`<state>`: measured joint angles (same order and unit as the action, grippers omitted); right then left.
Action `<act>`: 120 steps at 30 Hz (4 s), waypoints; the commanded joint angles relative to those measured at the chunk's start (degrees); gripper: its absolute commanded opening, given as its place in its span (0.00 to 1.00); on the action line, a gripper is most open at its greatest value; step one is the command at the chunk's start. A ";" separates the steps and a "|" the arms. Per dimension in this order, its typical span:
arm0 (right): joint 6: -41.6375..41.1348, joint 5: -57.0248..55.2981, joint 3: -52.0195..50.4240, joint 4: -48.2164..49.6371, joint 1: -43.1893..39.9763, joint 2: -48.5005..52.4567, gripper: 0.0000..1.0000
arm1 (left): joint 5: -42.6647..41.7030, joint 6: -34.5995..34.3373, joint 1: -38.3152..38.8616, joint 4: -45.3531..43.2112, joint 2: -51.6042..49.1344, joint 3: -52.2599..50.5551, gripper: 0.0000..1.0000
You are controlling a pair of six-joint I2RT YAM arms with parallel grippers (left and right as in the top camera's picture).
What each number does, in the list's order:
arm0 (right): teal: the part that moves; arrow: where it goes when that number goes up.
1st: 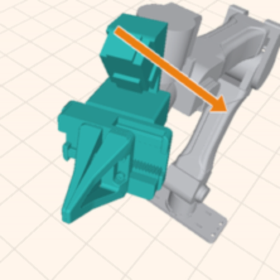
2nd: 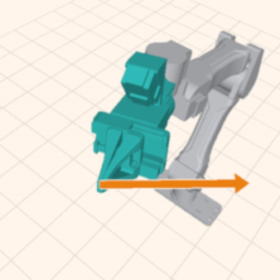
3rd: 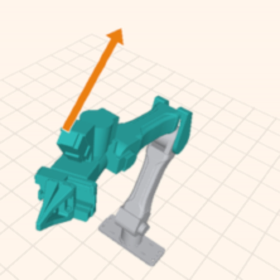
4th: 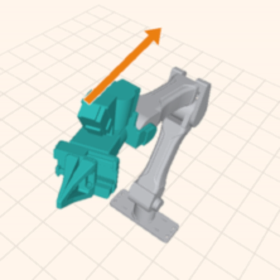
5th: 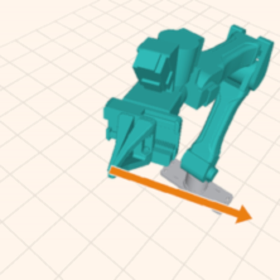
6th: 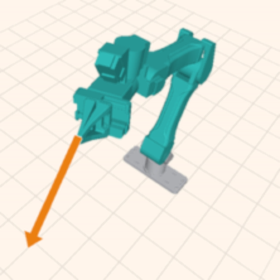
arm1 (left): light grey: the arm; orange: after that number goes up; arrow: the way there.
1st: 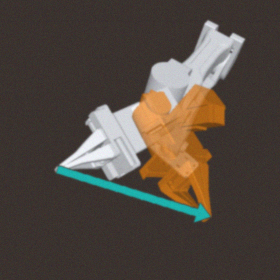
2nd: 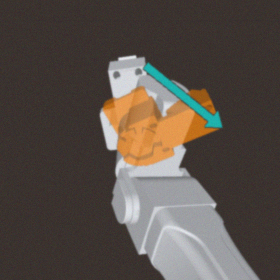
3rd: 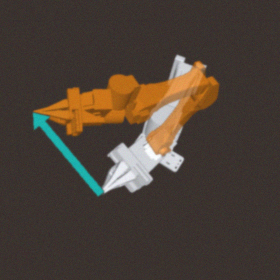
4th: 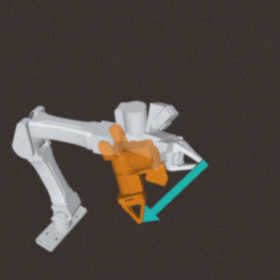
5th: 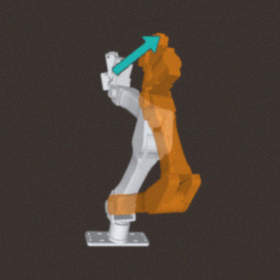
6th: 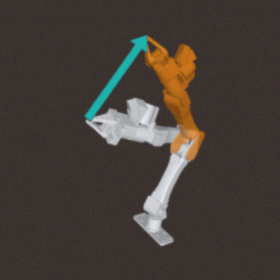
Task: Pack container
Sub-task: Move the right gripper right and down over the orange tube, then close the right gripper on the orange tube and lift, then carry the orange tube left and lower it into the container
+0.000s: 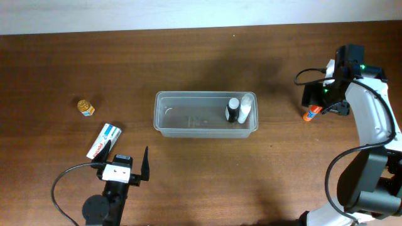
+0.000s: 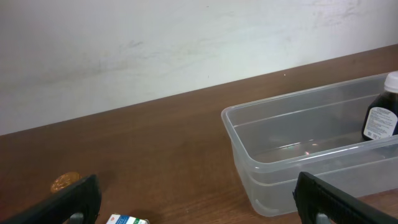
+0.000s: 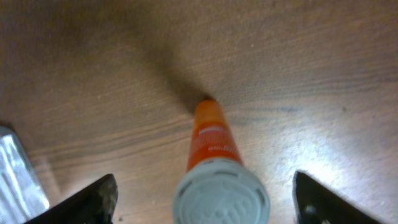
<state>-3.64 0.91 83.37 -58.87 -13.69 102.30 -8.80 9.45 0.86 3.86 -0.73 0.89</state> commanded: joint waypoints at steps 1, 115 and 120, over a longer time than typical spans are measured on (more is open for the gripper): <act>0.46 -1.57 1.29 0.61 -0.26 0.63 0.76 | 0.02 0.50 -0.28 0.02 0.39 -0.37 0.99; -3.93 0.76 19.82 -21.75 38.14 5.66 0.08 | 0.02 0.50 -0.28 0.04 0.39 -0.37 0.99; -4.42 -1.70 16.24 -17.94 38.05 5.73 0.07 | 0.02 0.50 -0.28 0.04 0.39 -0.37 0.99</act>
<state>-7.29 2.35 101.51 -78.28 24.01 107.87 -8.80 9.45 0.86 3.86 -0.73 0.89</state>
